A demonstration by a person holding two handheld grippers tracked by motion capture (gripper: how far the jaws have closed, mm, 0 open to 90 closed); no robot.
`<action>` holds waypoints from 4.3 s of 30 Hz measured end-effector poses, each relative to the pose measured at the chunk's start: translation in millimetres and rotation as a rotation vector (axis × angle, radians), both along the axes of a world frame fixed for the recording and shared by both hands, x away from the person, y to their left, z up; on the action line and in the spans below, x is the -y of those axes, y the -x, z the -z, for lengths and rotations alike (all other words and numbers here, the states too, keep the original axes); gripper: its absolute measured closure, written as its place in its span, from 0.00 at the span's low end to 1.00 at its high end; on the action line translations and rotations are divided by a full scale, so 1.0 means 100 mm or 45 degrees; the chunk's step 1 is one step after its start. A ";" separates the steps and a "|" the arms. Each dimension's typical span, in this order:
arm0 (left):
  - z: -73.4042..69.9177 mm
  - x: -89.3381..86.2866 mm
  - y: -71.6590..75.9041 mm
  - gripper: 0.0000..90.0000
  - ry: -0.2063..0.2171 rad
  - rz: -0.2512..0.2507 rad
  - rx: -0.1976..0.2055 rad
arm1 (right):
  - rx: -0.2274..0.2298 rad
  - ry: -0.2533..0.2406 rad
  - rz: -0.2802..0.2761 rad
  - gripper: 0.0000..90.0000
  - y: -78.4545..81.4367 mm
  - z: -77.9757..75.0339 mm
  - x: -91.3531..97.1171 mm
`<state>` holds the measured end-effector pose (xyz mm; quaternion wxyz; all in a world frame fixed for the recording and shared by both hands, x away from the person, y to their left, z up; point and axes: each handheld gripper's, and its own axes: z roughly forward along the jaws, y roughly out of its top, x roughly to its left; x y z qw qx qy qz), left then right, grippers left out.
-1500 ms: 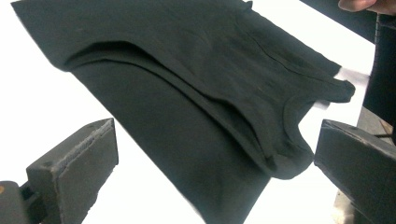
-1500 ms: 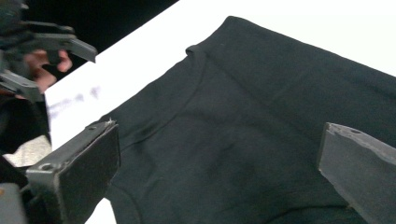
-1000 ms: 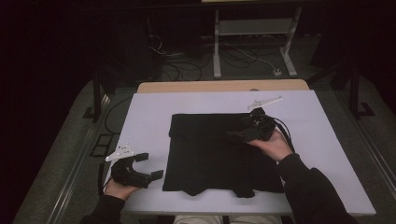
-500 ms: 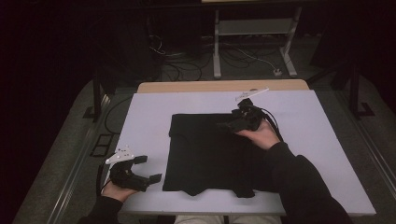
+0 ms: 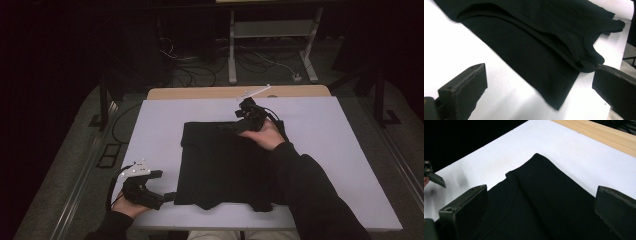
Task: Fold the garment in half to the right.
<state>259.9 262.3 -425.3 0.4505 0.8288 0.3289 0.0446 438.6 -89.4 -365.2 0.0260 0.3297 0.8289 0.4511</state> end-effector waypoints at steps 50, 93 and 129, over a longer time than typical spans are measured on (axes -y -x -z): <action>0.20 0.28 0.01 0.00 -0.191 0.255 -0.085 | -0.044 0.077 -0.100 0.00 -0.43 0.32 -1.02; 0.17 0.37 -0.03 0.53 -0.320 0.212 0.062 | -0.071 0.240 0.054 0.08 -0.69 0.77 -1.40; 0.12 0.46 -0.11 0.89 -0.360 0.264 0.057 | 0.034 0.321 0.125 0.94 -0.72 0.75 -1.64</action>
